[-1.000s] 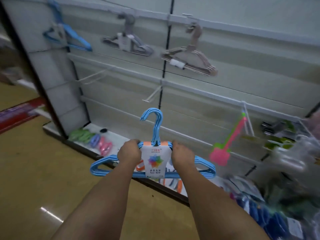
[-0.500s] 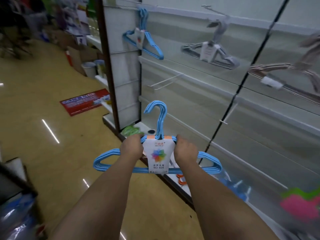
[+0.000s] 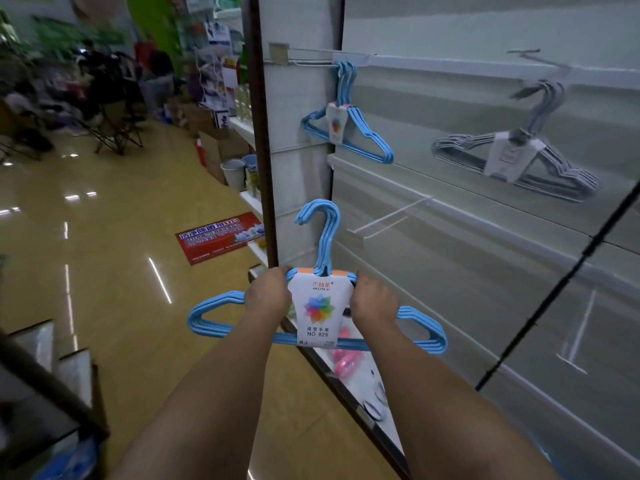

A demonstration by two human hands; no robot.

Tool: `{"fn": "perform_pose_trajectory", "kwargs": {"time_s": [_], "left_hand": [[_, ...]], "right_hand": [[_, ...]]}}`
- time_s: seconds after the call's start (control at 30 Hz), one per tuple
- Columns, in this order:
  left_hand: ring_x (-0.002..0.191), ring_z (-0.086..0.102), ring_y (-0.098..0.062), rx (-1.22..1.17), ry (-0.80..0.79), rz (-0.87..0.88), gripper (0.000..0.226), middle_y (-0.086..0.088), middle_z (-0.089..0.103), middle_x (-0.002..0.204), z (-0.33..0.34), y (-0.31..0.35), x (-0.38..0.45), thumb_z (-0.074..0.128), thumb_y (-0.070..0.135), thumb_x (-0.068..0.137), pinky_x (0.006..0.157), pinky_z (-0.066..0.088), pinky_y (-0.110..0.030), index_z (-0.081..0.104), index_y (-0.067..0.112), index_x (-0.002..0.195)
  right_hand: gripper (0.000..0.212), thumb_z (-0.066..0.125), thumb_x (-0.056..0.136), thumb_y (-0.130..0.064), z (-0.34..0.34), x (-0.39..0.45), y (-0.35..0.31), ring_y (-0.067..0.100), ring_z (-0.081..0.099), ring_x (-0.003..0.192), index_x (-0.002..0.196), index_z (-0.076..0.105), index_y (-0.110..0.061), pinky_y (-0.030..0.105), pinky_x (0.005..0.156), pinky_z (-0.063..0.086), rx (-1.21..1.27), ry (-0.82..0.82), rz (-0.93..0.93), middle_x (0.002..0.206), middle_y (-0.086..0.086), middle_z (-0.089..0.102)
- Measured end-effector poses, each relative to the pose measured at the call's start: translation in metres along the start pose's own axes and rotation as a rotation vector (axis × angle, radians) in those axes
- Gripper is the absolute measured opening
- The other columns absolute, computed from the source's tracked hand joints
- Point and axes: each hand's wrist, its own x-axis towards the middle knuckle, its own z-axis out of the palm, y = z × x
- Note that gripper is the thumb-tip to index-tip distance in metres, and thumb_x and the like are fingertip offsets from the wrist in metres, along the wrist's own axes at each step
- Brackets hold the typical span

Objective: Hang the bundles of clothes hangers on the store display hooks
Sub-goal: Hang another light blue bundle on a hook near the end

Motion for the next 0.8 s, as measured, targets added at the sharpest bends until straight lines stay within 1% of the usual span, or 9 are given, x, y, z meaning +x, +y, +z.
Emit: {"fn": "perform_pose_trajectory", "kwargs": {"time_s": [0.07,0.17,0.23,0.3,0.4,0.5,0.63,0.7,0.8], "left_hand": [[0.098,0.062,-0.027,-0.003,0.018,-0.015,0.048,-0.005,0.067,0.111,-0.002,0.000,0.020,0.047,0.004,0.088,0.073,0.048,-0.034,0.053,0.028,0.129],[0.100,0.062,-0.027,0.010,0.042,-0.029,0.049,-0.005,0.066,0.113,-0.004,-0.004,0.051,0.049,0.004,0.087,0.077,0.050,-0.035,0.052,0.029,0.129],[0.101,0.062,-0.027,0.024,0.053,-0.021,0.048,-0.005,0.066,0.112,-0.006,-0.009,0.070,0.047,0.004,0.087,0.080,0.050,-0.035,0.054,0.028,0.127],[0.100,0.062,-0.027,0.032,0.051,-0.017,0.049,-0.005,0.066,0.111,-0.008,-0.017,0.095,0.044,0.002,0.087,0.080,0.050,-0.035,0.054,0.030,0.127],[0.098,0.063,-0.028,0.007,0.038,-0.003,0.052,-0.003,0.066,0.110,-0.018,-0.030,0.135,0.043,0.001,0.087,0.079,0.053,-0.038,0.053,0.034,0.126],[0.100,0.062,-0.027,-0.035,0.033,0.079,0.051,-0.004,0.066,0.112,-0.030,-0.044,0.181,0.044,0.003,0.087,0.078,0.051,-0.036,0.051,0.031,0.129],[0.102,0.059,-0.031,-0.056,0.001,0.171,0.055,-0.011,0.062,0.115,-0.050,-0.053,0.237,0.041,0.003,0.089,0.080,0.046,-0.039,0.035,0.026,0.139],[0.101,0.059,-0.030,-0.073,-0.034,0.228,0.049,-0.010,0.063,0.113,-0.058,-0.058,0.265,0.040,0.005,0.089,0.080,0.046,-0.038,0.036,0.025,0.134],[0.099,0.061,-0.028,-0.133,-0.064,0.341,0.031,-0.006,0.065,0.111,-0.066,-0.064,0.301,0.045,0.017,0.091,0.081,0.050,-0.039,0.046,0.024,0.121]], "right_hand": [[0.022,0.049,0.094,-0.012,-0.002,0.018,-0.009,0.030,0.062,0.104,0.116,0.052,-0.013,0.032,0.072,0.039,-0.013,0.013,-0.008,0.112,0.009,0.065],[0.024,0.037,0.097,-0.011,-0.001,0.047,-0.025,0.032,0.061,0.106,0.116,0.052,-0.011,0.034,0.079,0.045,-0.027,0.037,-0.031,0.114,0.011,0.065],[0.027,0.034,0.097,-0.011,0.001,0.063,-0.037,0.031,0.061,0.106,0.117,0.052,-0.012,0.034,0.080,0.045,-0.040,0.040,-0.036,0.114,0.011,0.064],[0.027,0.035,0.097,-0.011,0.002,0.079,-0.052,0.031,0.060,0.106,0.117,0.053,-0.013,0.032,0.080,0.045,-0.068,0.059,-0.051,0.114,0.010,0.064],[0.025,0.039,0.094,-0.011,0.002,0.107,-0.078,0.029,0.061,0.103,0.112,0.055,-0.013,0.031,0.079,0.043,-0.097,0.115,-0.056,0.111,0.009,0.065],[0.026,0.035,0.095,-0.011,0.002,0.134,-0.112,0.030,0.061,0.105,0.114,0.053,-0.013,0.031,0.077,0.041,-0.103,0.103,0.011,0.113,0.009,0.065],[0.026,0.034,0.096,-0.012,0.000,0.169,-0.151,0.029,0.060,0.107,0.115,0.052,-0.014,0.031,0.076,0.039,-0.077,0.131,0.117,0.115,0.008,0.064],[0.025,0.035,0.096,-0.014,-0.002,0.187,-0.169,0.028,0.060,0.106,0.115,0.051,-0.016,0.031,0.076,0.039,-0.058,0.155,0.172,0.115,0.006,0.064],[0.025,0.035,0.097,-0.015,-0.005,0.209,-0.188,0.027,0.061,0.105,0.116,0.051,-0.017,0.031,0.075,0.040,-0.078,0.192,0.227,0.114,0.005,0.064]]}}
